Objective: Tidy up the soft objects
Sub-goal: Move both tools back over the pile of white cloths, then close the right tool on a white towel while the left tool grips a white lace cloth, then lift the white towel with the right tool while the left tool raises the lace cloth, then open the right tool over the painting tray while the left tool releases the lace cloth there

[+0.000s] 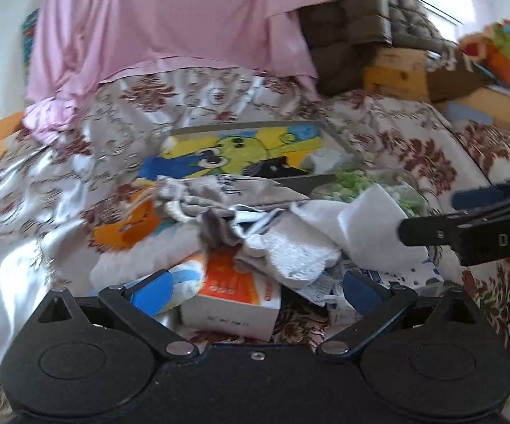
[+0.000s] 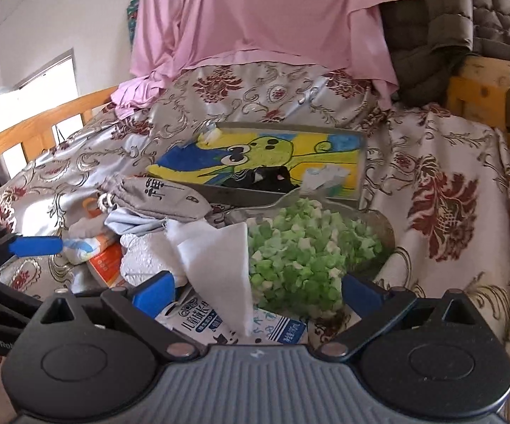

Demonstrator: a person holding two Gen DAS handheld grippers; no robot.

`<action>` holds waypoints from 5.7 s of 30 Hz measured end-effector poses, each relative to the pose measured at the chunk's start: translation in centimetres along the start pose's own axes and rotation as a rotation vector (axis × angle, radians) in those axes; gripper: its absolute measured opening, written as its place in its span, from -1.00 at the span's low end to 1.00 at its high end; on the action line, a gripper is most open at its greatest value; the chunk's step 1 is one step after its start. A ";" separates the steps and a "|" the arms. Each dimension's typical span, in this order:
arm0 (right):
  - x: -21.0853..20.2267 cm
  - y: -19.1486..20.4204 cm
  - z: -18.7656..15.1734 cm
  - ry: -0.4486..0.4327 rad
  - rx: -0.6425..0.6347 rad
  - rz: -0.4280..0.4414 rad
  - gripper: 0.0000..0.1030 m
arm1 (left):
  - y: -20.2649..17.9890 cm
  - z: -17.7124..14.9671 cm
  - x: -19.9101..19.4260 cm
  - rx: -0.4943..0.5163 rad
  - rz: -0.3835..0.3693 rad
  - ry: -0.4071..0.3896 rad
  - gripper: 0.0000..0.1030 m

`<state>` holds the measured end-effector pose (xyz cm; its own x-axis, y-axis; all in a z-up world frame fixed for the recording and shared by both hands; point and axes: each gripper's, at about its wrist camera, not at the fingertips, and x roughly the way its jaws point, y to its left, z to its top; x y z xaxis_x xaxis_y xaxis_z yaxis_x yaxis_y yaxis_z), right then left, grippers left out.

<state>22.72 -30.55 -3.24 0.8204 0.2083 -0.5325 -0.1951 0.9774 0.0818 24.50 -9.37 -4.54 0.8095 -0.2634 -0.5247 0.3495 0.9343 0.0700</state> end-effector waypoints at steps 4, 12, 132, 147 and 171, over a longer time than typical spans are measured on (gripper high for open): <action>0.5 -0.9 -0.2 0.016 0.064 0.036 0.83 | -0.2 0.0 0.8 0.045 -0.054 -0.004 0.86; 2.0 -1.8 -0.8 0.065 0.125 0.093 0.40 | 0.8 0.3 1.8 -0.089 -0.133 -0.012 0.68; -0.5 -0.8 -0.6 -0.060 0.107 0.089 -0.75 | -1.0 0.9 -1.0 -0.361 -0.176 -0.022 -0.72; 0.1 -4.0 5.0 -0.312 0.228 0.043 -0.74 | 0.5 6.8 0.4 -0.357 -0.132 -0.141 -0.72; 17.1 -10.2 10.2 -0.082 0.421 0.078 -0.69 | 4.0 16.3 21.9 -0.400 -0.152 0.021 -0.72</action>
<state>44.18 -36.57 -4.54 0.8553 0.2679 -0.4435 -0.0363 0.8849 0.4644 51.30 -15.34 -1.94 0.7514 -0.4046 -0.5212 0.2506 0.9057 -0.3419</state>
